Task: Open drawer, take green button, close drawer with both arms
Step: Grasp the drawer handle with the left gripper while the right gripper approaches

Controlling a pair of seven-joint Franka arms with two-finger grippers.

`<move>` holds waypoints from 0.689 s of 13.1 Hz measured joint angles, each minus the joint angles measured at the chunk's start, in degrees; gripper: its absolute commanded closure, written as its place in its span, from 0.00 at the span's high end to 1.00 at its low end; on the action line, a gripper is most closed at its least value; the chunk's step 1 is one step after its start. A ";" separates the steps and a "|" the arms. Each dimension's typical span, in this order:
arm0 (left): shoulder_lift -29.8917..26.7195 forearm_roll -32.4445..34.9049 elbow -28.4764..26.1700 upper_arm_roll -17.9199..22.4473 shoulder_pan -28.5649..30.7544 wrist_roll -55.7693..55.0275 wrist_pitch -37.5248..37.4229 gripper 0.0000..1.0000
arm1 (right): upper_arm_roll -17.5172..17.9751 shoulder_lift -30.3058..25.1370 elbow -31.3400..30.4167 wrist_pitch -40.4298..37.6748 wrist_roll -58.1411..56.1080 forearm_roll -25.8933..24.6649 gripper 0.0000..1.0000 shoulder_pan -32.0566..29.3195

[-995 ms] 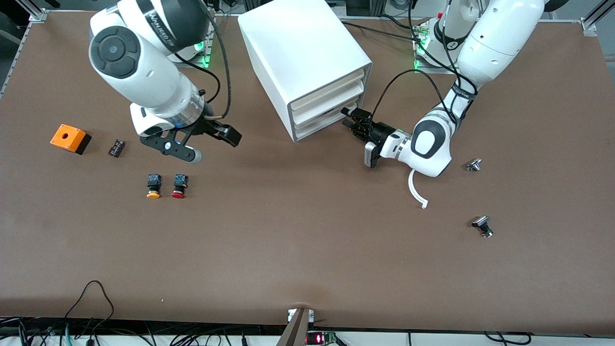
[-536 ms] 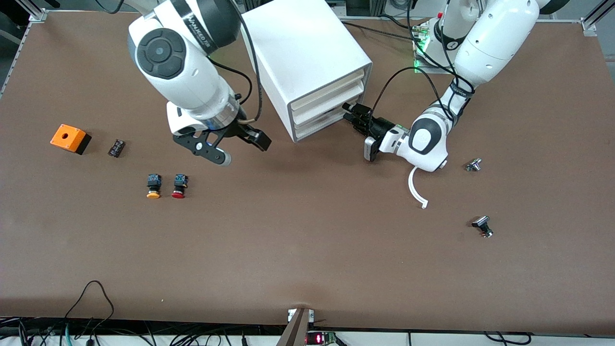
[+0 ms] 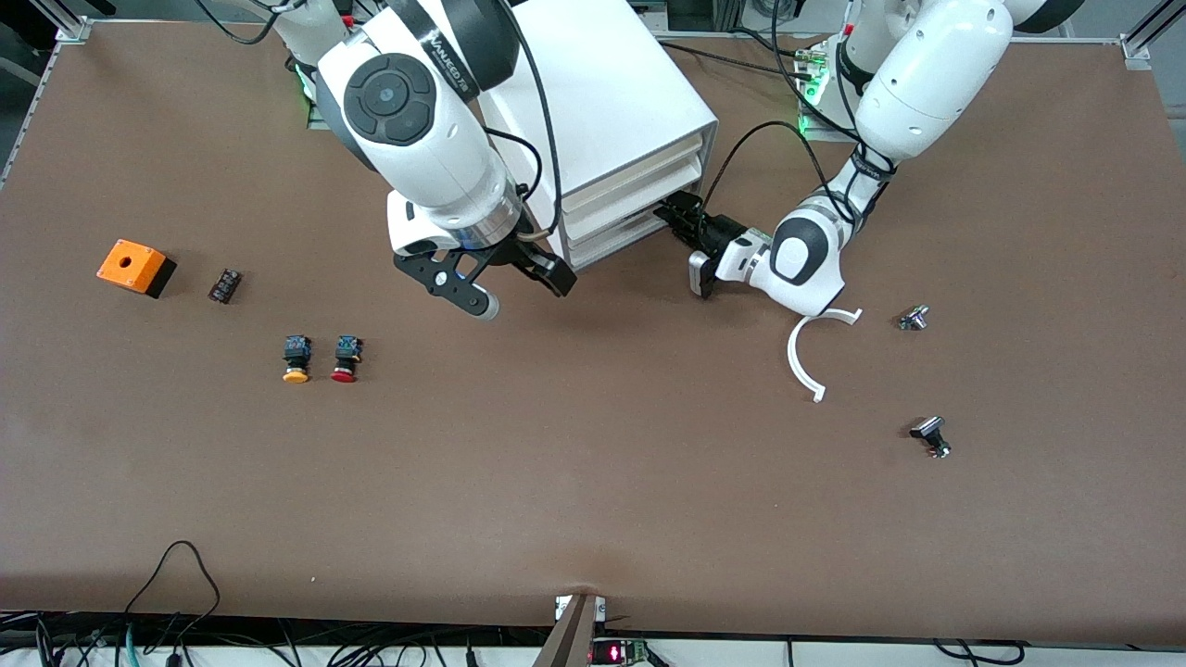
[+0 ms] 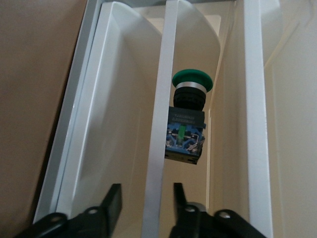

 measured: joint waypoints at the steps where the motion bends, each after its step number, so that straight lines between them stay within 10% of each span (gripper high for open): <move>1: 0.00 0.00 0.00 0.02 0.02 0.90 0.02 0.04 | 0.00 0.23 0.09 0.73 0.62 0.00 1.00 0.32; 9: -0.09 -0.13 1.69 1.17 2.59 3.54 -0.13 0.00 | -0.01 2.44 1.19 7.71 8.22 0.00 1.00 2.82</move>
